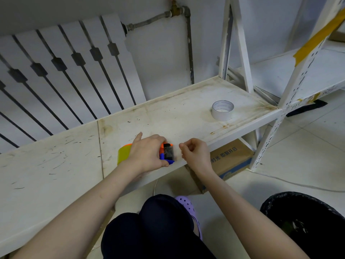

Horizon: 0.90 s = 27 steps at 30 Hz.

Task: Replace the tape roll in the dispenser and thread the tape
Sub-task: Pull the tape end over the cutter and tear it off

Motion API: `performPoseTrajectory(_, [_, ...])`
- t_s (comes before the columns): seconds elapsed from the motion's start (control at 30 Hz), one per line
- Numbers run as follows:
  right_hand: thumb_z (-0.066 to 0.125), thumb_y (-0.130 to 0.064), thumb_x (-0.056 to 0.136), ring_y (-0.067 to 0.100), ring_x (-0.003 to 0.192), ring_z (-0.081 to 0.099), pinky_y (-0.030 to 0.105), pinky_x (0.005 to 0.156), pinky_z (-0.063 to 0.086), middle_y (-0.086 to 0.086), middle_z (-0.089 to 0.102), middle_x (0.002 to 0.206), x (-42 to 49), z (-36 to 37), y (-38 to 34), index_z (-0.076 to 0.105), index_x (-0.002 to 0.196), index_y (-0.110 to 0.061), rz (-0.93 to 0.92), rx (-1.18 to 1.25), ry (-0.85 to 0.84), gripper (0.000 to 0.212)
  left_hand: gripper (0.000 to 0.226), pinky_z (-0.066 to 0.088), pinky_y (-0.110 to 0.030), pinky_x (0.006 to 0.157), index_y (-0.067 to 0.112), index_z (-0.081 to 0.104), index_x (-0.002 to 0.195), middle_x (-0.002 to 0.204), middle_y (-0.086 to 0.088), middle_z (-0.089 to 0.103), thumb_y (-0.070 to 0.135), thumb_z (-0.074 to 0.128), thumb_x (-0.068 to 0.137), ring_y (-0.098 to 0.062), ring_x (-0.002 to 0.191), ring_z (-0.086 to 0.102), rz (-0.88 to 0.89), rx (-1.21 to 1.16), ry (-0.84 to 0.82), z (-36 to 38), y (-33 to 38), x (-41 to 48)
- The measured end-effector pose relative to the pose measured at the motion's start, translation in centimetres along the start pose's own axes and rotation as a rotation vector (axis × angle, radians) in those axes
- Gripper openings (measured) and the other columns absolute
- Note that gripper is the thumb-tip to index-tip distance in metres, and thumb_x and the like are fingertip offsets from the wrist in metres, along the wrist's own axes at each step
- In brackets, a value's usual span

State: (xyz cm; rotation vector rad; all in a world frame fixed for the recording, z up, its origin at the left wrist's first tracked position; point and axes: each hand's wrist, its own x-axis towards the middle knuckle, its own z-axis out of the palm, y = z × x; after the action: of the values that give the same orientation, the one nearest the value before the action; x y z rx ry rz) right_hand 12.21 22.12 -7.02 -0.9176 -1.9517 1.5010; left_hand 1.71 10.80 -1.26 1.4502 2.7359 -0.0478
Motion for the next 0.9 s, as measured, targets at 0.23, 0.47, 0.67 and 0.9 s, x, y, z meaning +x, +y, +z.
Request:
performPoseTrajectory(0.23, [0.060,-0.027,0.089,0.018,0.067,0.060,0.033,0.064,0.052,0.005,0.064,0.070,-0.3,-0.7,-2.3,0.063,0.081,-0.011,-0.129,-0.141,0.023,0.018,0.061,0.023,-0.046,0.113,0.031,0.051,0.115,0.115,0.010,0.058,0.054,0.073,0.062,-0.016,0.109,0.056,-0.026,-0.111,0.059,-0.3,-0.5,-0.6])
performPoseTrajectory(0.47, [0.062,-0.024,0.088,0.008,0.058,0.050,0.022,0.056,0.039,-0.004,0.056,0.061,0.2,-1.2,-3.9,0.064,0.078,-0.010,-0.175,-0.190,0.063,0.017,0.057,0.043,-0.044,0.098,0.030,0.054,0.107,0.095,0.016,0.050,0.045,0.080,0.059,-0.010,0.082,0.043,-0.095,-0.322,0.179,-1.4,-0.4,-1.4])
performPoseTrajectory(0.67, [0.053,-0.024,0.092,0.014,0.062,0.049,0.024,0.056,0.037,-0.003,0.054,0.067,-0.8,-0.1,-5.8,0.057,0.080,-0.010,-0.376,-0.375,0.104,0.019,0.053,0.021,-0.044,0.114,0.028,0.050,0.104,0.108,0.009,0.059,0.044,0.077,0.062,-0.017,0.103,0.058,-0.035,-0.180,0.141,-0.8,0.0,-1.4])
performPoseTrajectory(0.9, [0.052,-0.026,0.094,0.016,0.068,0.053,0.029,0.063,0.045,0.000,0.060,0.072,-0.7,-0.4,-5.5,0.058,0.084,-0.011,-0.348,-0.326,0.084,0.019,0.053,0.031,-0.042,0.110,0.030,0.050,0.098,0.099,0.012,0.059,0.049,0.078,0.057,-0.014,0.087,0.055,-0.116,-0.319,0.234,-0.8,-1.4,-1.3])
